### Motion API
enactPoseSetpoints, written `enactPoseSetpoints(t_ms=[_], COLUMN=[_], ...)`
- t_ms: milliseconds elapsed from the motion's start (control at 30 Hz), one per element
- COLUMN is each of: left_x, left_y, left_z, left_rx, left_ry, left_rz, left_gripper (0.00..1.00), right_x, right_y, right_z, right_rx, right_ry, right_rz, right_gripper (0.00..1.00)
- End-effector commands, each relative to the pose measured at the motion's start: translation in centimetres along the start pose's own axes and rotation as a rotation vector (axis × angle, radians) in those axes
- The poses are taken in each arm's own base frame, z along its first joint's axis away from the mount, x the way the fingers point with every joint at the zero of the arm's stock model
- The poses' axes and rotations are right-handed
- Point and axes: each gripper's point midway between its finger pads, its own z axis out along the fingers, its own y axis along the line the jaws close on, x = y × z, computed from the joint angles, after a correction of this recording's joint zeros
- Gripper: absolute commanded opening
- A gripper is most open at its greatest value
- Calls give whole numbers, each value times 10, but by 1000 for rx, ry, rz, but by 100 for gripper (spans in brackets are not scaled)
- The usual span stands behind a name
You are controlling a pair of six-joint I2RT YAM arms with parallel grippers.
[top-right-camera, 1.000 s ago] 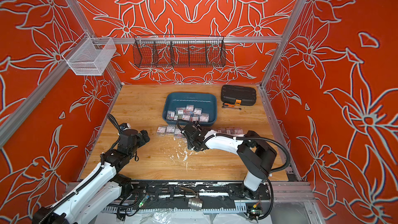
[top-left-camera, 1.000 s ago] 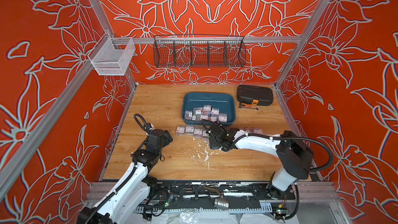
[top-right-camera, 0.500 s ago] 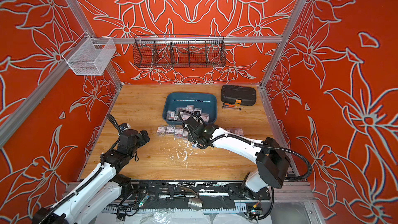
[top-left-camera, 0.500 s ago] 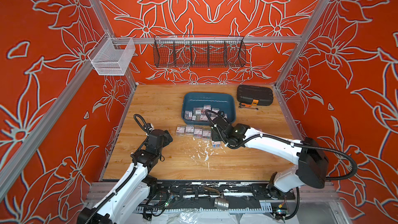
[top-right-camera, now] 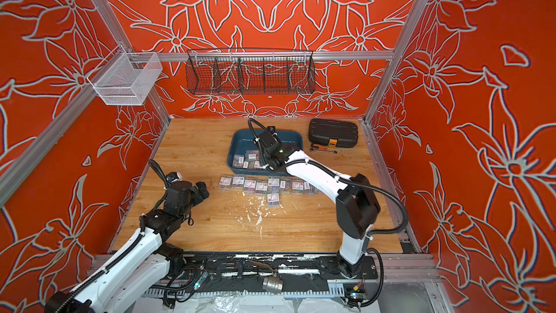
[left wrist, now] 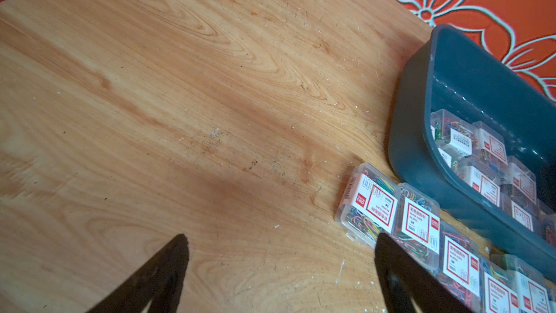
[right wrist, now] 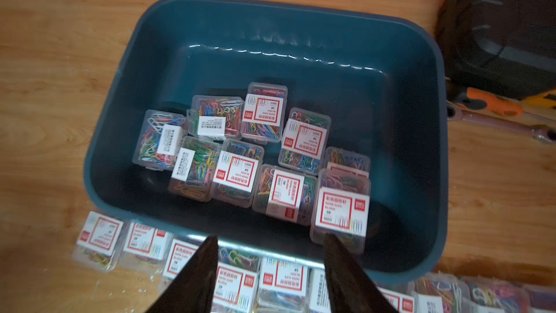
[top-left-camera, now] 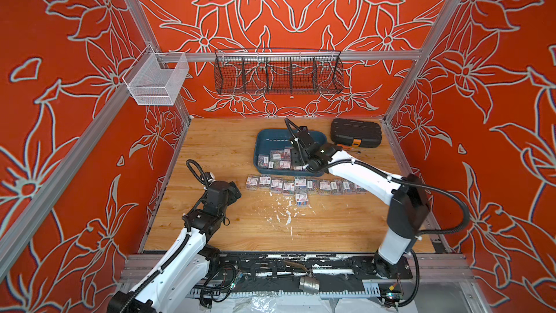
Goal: Take the paper clips out of the storage box
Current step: Pick up the boxed paper clips from the storage box.
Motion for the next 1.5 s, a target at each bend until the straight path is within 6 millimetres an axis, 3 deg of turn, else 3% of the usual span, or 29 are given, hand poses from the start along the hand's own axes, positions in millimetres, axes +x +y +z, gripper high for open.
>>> enactPoseSetpoints(t_ms=[0,200,367,600,733,867,1067,1267,1467], left_x=[1,1,1,1,2,1,2,2,2], left_y=[8,6,6,5,6,6,5,5,5], left_z=[1,1,2,1,1,1,1,1,1], left_rx=[-22,-17,-20,-9,-15,-11,-6,-6,-9], left_ry=[-13,-10,-7,-9,-6,-10,-9,-10,-10], left_rz=[-12,-7,-7,-5,-7,-9,-6,-8,-8], left_gripper=[94,94,94,94,94,94,94,94,94], right_x=[0,-6,-3,2,8,5,11,24,20], right_y=[-9,-1,14,9,13,5,-3,-2,0], right_z=[33,87,114,148,158,160,167,182,179], right_rx=[33,-12,-60,-52,-78,-40,-25,-20,-31], right_ry=[97,202,249,298,320,309,332,386,377], right_rz=[-78,-79,-103,-101,-114,-108,-120,-130,-110], right_gripper=[59,55,56,57,59,65,66,62,55])
